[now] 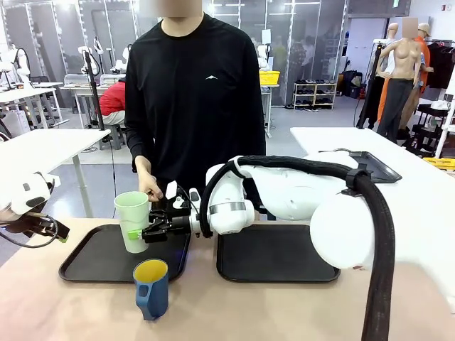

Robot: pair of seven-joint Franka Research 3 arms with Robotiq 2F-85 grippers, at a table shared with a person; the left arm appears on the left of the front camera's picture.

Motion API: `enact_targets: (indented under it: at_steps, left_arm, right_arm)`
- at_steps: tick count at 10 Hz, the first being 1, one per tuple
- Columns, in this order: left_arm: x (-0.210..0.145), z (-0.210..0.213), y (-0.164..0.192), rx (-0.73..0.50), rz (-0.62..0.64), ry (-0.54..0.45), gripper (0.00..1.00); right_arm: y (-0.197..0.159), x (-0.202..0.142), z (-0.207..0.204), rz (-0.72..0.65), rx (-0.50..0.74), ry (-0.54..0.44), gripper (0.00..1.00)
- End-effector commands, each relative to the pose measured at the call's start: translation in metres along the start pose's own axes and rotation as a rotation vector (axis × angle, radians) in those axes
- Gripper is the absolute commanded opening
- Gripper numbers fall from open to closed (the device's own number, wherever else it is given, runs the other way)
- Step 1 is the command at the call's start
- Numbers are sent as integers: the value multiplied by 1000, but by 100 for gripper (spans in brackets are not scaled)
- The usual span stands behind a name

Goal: Sort and store the cups by type.
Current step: Place the picked Reusable plastic cup into the Flat Tray indicated by the person.

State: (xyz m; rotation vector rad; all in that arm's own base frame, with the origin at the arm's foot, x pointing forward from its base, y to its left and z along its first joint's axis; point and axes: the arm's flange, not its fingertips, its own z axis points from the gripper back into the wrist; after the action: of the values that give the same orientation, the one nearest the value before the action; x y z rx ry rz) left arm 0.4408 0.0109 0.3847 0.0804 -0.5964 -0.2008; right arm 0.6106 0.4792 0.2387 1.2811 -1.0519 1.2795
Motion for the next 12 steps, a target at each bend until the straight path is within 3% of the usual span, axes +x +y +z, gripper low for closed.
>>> enact_targets:
  at_steps: [1,9,10,11,12]
  left_arm:
    - [0,0,2,2,4,0,100]
    - [0,0,2,2,4,0,100]
    - [0,0,2,2,4,0,100]
    - [0,0,2,2,4,0,100]
    - [0,0,2,2,4,0,100]
  right_arm:
    - [-3,-3,-11,9,-16,16,84]
    - [-7,-26,-8,-8,-19,57,84]
    - [-7,-26,-7,-9,-13,68,87]
    - [-6,-26,-6,-6,-5,79,100]
    - [-5,-24,-5,-2,5,90,100]
